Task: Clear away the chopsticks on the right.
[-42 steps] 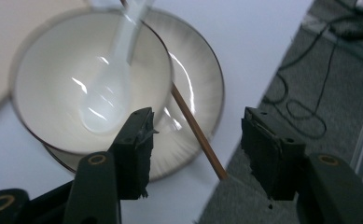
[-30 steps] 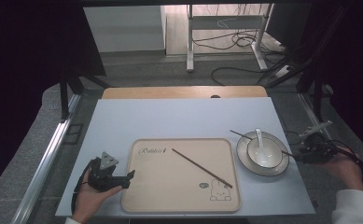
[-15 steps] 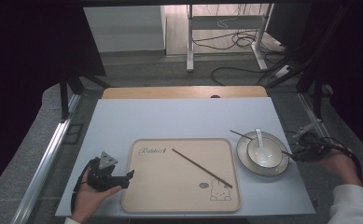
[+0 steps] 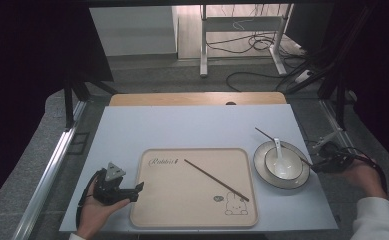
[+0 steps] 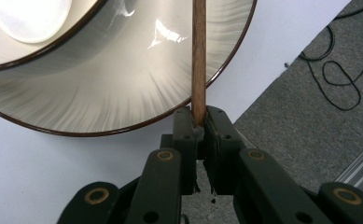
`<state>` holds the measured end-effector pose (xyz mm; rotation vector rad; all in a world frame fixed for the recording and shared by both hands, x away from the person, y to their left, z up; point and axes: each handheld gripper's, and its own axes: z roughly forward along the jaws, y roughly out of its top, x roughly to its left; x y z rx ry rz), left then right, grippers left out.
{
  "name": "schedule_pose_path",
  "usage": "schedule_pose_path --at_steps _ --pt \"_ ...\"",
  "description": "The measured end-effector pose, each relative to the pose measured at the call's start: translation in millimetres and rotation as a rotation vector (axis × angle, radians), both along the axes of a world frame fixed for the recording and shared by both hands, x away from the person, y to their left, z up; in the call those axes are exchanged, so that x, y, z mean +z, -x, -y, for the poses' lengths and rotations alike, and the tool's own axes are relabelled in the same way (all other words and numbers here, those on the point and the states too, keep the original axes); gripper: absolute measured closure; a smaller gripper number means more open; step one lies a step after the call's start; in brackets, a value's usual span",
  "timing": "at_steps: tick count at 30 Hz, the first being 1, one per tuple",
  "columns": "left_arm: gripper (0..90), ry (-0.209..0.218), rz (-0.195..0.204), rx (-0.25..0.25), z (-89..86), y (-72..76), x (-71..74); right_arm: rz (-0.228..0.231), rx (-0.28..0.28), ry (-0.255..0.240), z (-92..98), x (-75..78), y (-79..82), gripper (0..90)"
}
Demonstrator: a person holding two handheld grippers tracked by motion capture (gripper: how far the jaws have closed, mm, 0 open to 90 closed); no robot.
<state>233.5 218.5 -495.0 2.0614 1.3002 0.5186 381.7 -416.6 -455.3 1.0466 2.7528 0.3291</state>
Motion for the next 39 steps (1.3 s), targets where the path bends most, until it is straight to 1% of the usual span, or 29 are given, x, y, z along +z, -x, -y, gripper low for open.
schedule_pose_path --at_steps 2,3,4,5,6,7,11,12,13,14,16,17,21,22,23,24,25,26,27,28,29,30,33,34,35,36,37,38,39 --pt "10.8 0.001 0.001 0.002 -0.4 0.1 0.1 0.006 -0.003 -0.003 -0.2 0.9 0.4 82.9" --pt "10.8 0.003 0.003 0.005 -0.8 0.2 0.3 0.017 -0.02 -0.014 0.1 3.5 0.8 83.2" --pt "10.9 0.003 0.003 0.005 -0.8 0.2 0.3 0.017 -0.02 -0.014 0.1 3.5 0.8 83.2" --pt "10.9 0.004 0.004 0.006 -1.0 0.3 0.4 0.034 -0.052 -0.028 1.3 8.5 1.2 83.4" --pt "10.9 0.004 0.004 0.006 -1.2 0.2 0.4 0.034 -0.052 -0.028 1.3 8.5 1.2 83.4" --pt "10.9 0.003 0.005 0.007 -1.3 0.2 0.3 0.06 -0.083 -0.06 3.3 15.1 2.3 83.5" --pt "10.9 0.005 0.008 0.009 -1.5 0.3 0.5 0.101 -0.121 -0.145 5.2 30.2 7.9 83.6" --pt "10.9 0.006 0.008 0.01 -1.6 0.5 0.7 0.101 -0.121 -0.145 5.2 30.2 7.9 83.6" --pt "10.9 0.006 0.009 0.01 -1.6 0.5 0.8 0.111 -0.123 -0.171 3.2 37.0 11.8 83.6" --pt "10.9 0.006 0.01 0.01 -1.6 0.6 0.9 0.111 -0.123 -0.171 3.2 37.0 11.8 83.6" --pt "10.9 0.002 0.009 0.006 -1.7 0.7 1.3 0.126 -0.118 -0.191 -0.9 43.7 15.3 83.6" --pt "10.9 0.002 0.01 0.005 -1.4 0.7 1.4 0.135 -0.11 -0.212 -7.4 51.1 18.5 83.6" --pt "10.9 0.003 0.01 0.006 -0.9 0.3 1.2 0.139 -0.078 -0.279 -28.9 65.3 26.1 83.5" --pt "10.9 0.004 0.01 0.005 -0.8 0.4 1.4 0.139 -0.078 -0.279 -28.9 65.3 26.1 83.5" --pt "10.9 0.003 0.011 0.004 -1.0 0.5 1.7 0.14 -0.06 -0.293 -36.0 68.1 27.8 83.5" --pt "10.9 0.004 0.012 0.005 -1.0 0.5 1.8 0.14 -0.046 -0.298 -43.8 70.7 29.7 83.5" --pt "10.9 0.003 0.013 0.005 -1.2 0.6 2.0 0.135 -0.019 -0.299 -60.0 74.8 33.4 83.5" --pt "10.9 0.004 0.014 0.006 -1.4 0.7 2.1 0.135 -0.019 -0.299 -60.0 74.8 33.4 83.5" --pt "10.9 0.005 0.015 0.007 -1.4 0.9 2.1 0.131 0.012 -0.297 -75.7 77.4 37.0 83.5" --pt "10.9 0.005 0.015 0.007 -1.4 0.9 2.1 0.131 0.012 -0.297 -75.7 77.4 37.0 83.5" --pt "10.9 0.004 0.015 0.006 -1.3 1.1 2.2 0.128 0.037 -0.294 -89.8 78.9 40.8 83.5" --pt "10.9 0.004 0.015 0.005 -1.3 1.2 2.3 0.128 0.047 -0.291 -96.3 79.0 42.6 83.5" --pt "10.9 0.006 0.016 0.005 -1.3 1.4 2.6 0.119 0.078 -0.278 -113.6 76.7 47.4 83.4" --pt "10.9 0.006 0.016 0.005 -1.3 1.4 2.6 0.119 0.078 -0.278 -113.6 76.7 47.4 83.4" --pt "10.9 0.005 0.016 0.005 -1.3 1.4 2.6 0.109 0.094 -0.265 -124.1 73.9 50.3 83.4" --pt "10.9 0.004 0.015 0.004 -1.3 1.3 2.5 0.109 0.094 -0.265 -124.1 73.9 50.3 83.4" --pt "10.9 0.004 0.015 0.003 -1.0 1.2 2.4 0.101 0.111 -0.251 -133.7 70.7 52.7 83.4" --pt "10.9 0.004 0.015 0.003 -1.0 1.2 2.4 0.101 0.111 -0.251 -133.7 70.7 52.7 83.4" --pt "10.9 0.004 0.015 0.002 -1.0 1.0 2.4 0.091 0.122 -0.24 -142.4 67.1 55.0 83.4"
